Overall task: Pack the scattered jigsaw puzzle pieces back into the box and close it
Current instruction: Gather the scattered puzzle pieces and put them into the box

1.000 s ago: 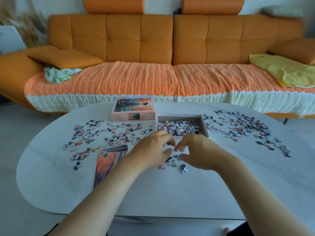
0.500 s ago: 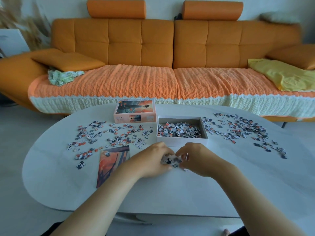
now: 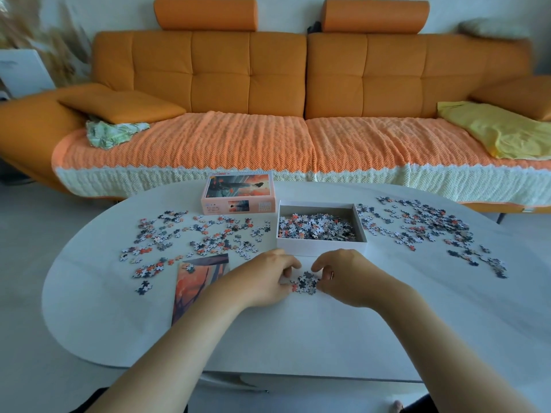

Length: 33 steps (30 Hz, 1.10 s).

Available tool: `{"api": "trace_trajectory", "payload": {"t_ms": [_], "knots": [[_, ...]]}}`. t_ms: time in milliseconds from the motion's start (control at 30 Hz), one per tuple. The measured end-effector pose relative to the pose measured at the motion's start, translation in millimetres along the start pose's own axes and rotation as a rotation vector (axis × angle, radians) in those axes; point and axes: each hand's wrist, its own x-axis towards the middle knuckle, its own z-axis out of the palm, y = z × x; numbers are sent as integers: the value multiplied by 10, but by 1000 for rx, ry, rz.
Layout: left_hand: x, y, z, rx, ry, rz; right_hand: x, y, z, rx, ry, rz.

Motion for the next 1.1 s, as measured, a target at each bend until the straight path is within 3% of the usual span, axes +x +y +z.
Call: {"api": "trace_trajectory", "payload": {"t_ms": [133,500,1100], "knots": [[-11,71,4,44,-49,6,13,-15,10,-31,-78,-12],[32,133,34,-54,106,-33,44,-138,20,80,-33,2],[48,113,50,-324,133,-86,111,-164,-13,112,-74,32]]}}
